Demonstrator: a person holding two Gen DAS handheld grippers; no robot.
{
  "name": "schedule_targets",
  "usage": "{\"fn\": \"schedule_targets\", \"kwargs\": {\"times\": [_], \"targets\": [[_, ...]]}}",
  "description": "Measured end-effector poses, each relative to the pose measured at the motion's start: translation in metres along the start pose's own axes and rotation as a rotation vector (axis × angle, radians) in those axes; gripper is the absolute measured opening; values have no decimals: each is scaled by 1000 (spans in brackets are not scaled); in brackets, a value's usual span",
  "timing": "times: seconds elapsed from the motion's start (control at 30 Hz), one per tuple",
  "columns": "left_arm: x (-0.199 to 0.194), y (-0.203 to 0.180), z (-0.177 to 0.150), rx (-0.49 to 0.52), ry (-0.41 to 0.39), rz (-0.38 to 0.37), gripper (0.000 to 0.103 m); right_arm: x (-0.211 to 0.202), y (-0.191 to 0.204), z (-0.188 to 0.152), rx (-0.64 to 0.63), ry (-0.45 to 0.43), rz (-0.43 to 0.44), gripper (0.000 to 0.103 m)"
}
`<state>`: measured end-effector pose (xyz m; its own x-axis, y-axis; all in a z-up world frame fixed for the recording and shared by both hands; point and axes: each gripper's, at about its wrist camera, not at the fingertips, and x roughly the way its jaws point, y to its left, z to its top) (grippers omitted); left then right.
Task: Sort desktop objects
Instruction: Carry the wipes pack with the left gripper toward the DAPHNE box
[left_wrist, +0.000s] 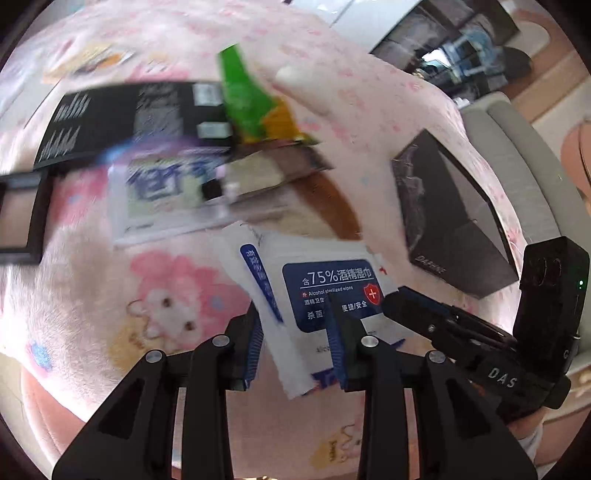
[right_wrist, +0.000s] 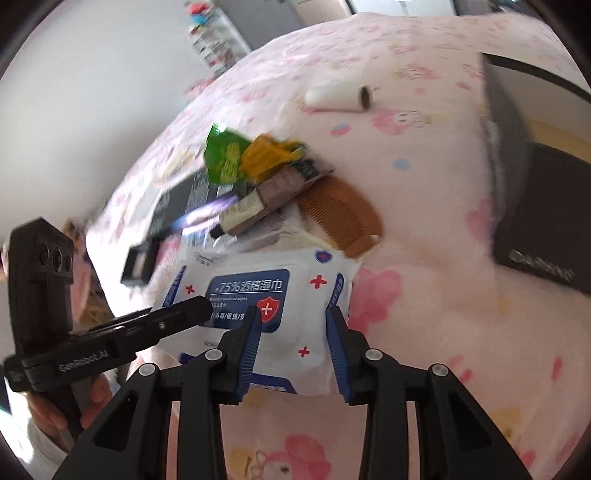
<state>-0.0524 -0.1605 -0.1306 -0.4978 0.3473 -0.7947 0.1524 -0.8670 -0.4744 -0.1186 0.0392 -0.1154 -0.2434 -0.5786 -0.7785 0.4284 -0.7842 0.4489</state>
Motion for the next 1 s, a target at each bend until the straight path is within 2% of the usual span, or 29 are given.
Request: {"fn": "schedule_targets", "kwargs": {"times": [0.17,0.23,0.33,0.43,0.57,0.6,0.63,0.67,0.73,0.87,0.9,0.93,1.0], "targets": [[12,-16,-7,40,33,-21,30,-33,-15,-4,45,-54,7,32],[20,-19,-13,51,55,9,30,-37,-19,-9,58,-42,35,32],[26,-16,-18,74,55,91,30,-34,-23,-18,61,-24,-5,32],[29,-4,-18,26,71,75,31,-26,-41,-24,105,-3,-55,35],[28,0,-17,11,53,82,33,-5,-69,-24,180,33,-58,44],[28,0,-17,5,48,79,38,1,-73,-24,197,43,-28,44],[28,0,-18,-4,43,72,48,6,-78,-23,214,53,1,47],[29,1,-18,-13,38,65,49,11,-82,-23,232,62,32,54],[32,-2,-20,-5,40,58,49,22,-86,-22,257,74,96,57],[38,-9,-24,23,45,52,47,22,-65,-20,173,91,110,58],[35,-12,-23,29,37,42,39,19,-60,-20,149,81,95,57],[31,-16,-22,33,25,24,36,15,-56,-20,137,71,88,53],[23,-24,-21,50,2,-3,36,5,-56,-22,148,45,101,48]]}}
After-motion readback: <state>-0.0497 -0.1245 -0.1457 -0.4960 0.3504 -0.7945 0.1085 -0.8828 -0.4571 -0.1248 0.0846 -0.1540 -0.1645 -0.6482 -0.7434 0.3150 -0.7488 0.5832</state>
